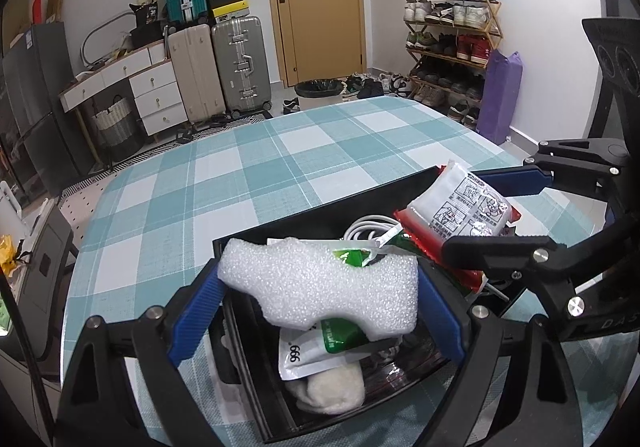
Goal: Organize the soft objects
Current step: 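Open both grippers to release the foam and packet into the box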
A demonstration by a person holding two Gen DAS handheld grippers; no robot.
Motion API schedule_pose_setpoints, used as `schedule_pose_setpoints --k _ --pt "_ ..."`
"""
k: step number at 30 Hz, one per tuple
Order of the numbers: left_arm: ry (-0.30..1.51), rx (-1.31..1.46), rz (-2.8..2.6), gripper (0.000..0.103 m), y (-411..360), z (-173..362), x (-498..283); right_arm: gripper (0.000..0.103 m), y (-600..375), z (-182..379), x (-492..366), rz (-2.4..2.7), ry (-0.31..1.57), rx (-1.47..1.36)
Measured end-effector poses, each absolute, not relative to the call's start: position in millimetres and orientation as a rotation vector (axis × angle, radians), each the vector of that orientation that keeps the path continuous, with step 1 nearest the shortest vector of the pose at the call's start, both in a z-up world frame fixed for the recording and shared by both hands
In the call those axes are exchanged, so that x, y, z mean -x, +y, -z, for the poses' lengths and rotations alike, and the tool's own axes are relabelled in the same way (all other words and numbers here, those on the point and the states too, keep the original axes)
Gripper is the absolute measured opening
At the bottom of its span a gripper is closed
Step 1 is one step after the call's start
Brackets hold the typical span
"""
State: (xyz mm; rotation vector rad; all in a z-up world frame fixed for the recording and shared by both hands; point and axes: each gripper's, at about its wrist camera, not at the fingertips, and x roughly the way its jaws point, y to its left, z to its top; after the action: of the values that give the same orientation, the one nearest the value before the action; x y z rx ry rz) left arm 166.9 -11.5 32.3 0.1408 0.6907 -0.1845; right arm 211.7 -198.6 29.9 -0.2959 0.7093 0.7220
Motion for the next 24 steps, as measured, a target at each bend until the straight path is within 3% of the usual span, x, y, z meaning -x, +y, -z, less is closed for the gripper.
schedule_pose_setpoints --k 8,16,24 --pt "0.7 -0.159 0.184 0.092 -12.1 -32.4 -168.5 0.057 -195.3 -30.0 -209.6 -0.733 0.687 0.327" --pt "0.723 -0.098 0.207 0.097 -0.6 -36.2 -161.0 0.086 -200.7 -38.1 -194.7 -0.719 0.636 0.357" --pt "0.717 -0.008 0.224 0.103 10.1 -38.5 -144.3 0.101 -218.3 -40.5 -183.7 -0.68 0.623 0.28"
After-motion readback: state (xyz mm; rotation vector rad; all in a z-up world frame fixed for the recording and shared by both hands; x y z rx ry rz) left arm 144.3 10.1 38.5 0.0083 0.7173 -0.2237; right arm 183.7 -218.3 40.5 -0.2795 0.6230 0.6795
